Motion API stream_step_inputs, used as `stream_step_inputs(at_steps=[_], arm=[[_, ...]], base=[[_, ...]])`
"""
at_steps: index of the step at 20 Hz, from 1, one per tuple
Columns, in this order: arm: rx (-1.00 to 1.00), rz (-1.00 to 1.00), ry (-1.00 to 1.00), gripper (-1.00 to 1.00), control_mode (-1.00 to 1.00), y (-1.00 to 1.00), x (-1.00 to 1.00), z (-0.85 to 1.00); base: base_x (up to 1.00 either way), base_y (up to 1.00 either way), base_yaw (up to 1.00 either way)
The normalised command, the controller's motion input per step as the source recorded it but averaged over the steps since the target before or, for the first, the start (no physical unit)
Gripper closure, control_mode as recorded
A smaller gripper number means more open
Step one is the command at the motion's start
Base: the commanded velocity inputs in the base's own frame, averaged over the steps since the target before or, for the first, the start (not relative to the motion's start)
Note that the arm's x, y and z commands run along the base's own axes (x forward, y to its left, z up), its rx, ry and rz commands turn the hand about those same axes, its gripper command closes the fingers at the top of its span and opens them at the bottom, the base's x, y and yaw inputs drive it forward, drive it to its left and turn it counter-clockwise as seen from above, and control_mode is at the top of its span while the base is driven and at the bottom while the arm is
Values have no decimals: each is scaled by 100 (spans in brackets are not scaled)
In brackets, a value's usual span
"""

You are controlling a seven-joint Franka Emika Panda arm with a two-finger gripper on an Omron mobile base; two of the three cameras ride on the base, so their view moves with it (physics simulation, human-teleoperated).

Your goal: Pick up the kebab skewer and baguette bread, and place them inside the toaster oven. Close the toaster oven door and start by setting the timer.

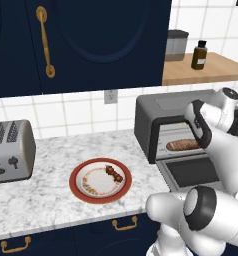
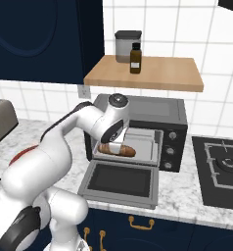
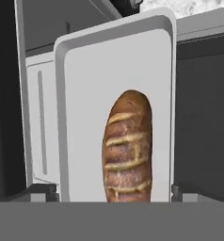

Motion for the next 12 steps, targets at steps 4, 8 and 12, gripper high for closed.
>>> stream_step_inputs(at_steps=[4,8,12], arm=[[-15,28,1,-100,-100,56,-84,17],[-25,60,3,-100,-100,100,-76,1],[-27,66,0,-100,-100,100,-81,-5]], base=[[0,0,0],[0,0,0],[0,0,0]])
